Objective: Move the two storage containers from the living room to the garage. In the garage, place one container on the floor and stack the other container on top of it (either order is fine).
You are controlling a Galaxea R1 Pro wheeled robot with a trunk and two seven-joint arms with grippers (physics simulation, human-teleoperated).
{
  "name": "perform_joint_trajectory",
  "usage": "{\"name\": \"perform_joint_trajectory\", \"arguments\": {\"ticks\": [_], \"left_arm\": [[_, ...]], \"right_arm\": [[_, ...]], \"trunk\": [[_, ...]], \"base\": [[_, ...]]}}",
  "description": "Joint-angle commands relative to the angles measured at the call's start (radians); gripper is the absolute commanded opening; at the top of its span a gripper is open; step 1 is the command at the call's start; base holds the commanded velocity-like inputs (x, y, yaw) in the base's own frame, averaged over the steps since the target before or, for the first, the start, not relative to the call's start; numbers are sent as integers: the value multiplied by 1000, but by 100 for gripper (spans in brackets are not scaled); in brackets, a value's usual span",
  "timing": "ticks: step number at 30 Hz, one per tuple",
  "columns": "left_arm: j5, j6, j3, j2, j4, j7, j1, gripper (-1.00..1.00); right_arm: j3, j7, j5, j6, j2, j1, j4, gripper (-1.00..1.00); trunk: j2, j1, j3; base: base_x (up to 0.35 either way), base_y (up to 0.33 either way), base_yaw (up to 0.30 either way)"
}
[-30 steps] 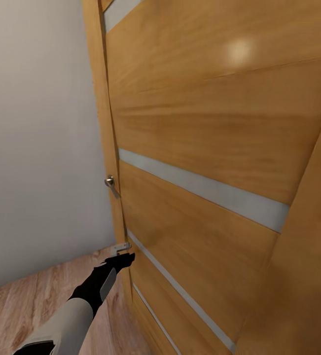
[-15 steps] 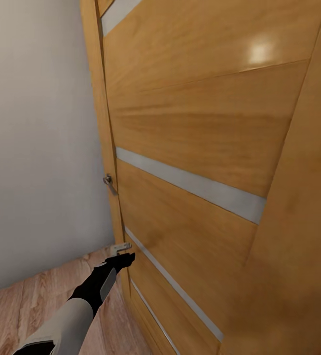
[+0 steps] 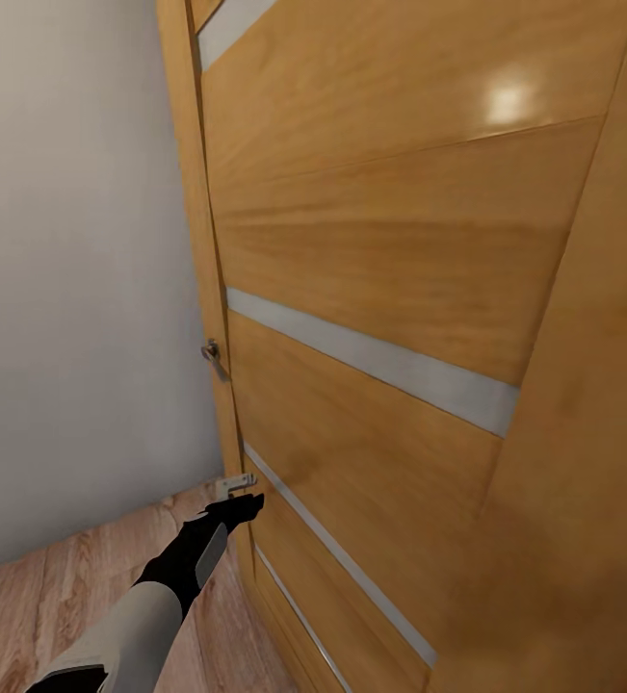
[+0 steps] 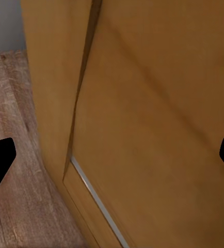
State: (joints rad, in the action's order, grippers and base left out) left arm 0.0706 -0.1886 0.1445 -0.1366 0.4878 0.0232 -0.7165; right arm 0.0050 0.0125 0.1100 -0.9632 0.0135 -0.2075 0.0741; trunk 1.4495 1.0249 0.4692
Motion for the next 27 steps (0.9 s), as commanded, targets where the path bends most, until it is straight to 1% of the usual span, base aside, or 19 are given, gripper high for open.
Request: {"name": "perform_joint_trajectory", "arguments": {"ticks": [1,11,23,27], "left_arm": [[17,-6,0,-1,2,-2,0,100],[17,-6,0,-1,2,-2,0,100],[17,-6,0,-1,2,-2,0,100],[17,-6,0,-1,2,-2,0,100]], "right_arm": [[0,2,2,-3,0,0,1,100],[0,1,2,-3,0,0,1,100],[0,1,2,-3,0,1,1,100],[0,2,2,-3,0,0,1,100]], "trunk": [[0,0,1],[0,0,1],[0,0,1],[0,0,1]], "base": [[0,0,0],[0,0,-21],[0,0,-246],[0,0,-105]]}}
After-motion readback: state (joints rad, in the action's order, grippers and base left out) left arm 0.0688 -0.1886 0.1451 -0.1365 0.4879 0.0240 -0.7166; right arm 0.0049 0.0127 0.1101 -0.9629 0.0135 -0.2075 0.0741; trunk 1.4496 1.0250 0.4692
